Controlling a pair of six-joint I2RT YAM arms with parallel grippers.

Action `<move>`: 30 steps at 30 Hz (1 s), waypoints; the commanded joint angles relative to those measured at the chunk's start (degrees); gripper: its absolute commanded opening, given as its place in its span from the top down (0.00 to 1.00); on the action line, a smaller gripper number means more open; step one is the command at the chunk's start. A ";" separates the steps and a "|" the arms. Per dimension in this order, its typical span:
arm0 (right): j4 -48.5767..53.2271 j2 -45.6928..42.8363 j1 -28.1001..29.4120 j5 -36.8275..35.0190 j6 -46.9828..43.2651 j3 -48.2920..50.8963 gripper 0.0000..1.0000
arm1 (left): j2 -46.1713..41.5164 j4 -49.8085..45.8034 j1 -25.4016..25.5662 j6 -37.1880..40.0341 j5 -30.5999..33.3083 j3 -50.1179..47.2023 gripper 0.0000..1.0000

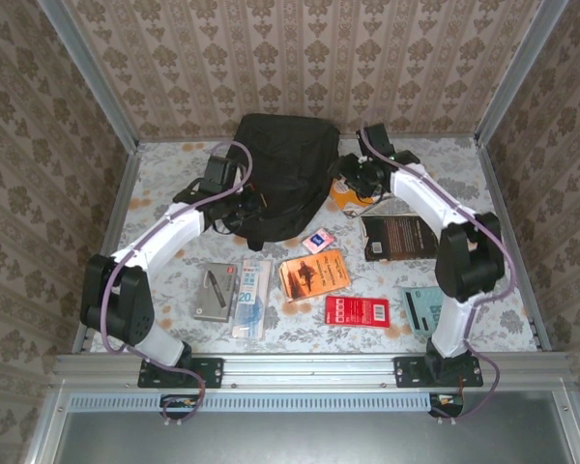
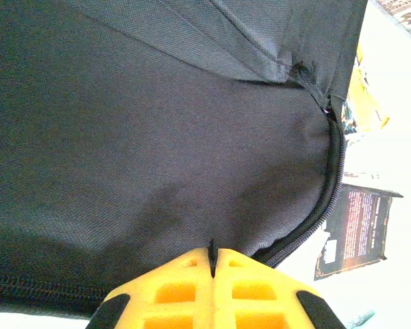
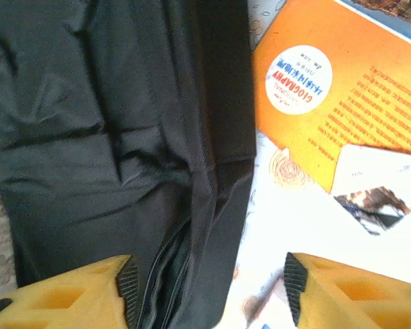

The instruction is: Pack the student bag

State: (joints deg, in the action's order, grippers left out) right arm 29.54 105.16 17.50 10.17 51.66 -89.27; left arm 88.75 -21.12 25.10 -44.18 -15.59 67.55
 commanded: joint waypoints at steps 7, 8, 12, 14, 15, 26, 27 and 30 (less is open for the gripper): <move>-13.20 -2.21 9.39 4.16 17.79 11.18 0.30 | -2.04 1.85 0.58 -0.51 -0.34 0.64 1.00; -13.46 -1.31 10.26 3.99 18.41 10.66 0.30 | -2.49 1.65 0.65 -0.34 -0.11 0.36 1.00; -16.71 0.95 12.51 2.81 19.48 9.65 0.29 | -4.33 1.50 0.40 -0.11 0.71 -1.35 1.00; -18.41 1.72 12.81 2.87 20.28 9.68 0.29 | -5.28 1.35 0.30 0.06 1.05 -2.34 1.00; -18.86 1.94 12.87 2.53 20.62 9.85 0.29 | -5.70 1.28 0.25 0.02 1.24 -2.70 1.00; -22.68 3.97 12.91 0.45 21.57 11.58 0.55 | -8.21 1.88 -1.81 -0.24 1.70 -5.78 1.00; -22.47 4.03 12.91 0.45 21.39 11.60 0.61 | -8.23 1.94 -1.86 -0.14 1.92 -5.76 1.00; -21.80 3.82 12.92 -0.12 20.06 12.06 0.81 | -8.08 1.96 -2.23 -0.40 2.15 -5.95 1.00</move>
State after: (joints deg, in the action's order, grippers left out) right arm 7.90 108.18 30.39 11.11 71.70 -77.87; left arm 82.17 -20.56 23.35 -44.58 -13.80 61.89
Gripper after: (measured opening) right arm 0.229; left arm 0.047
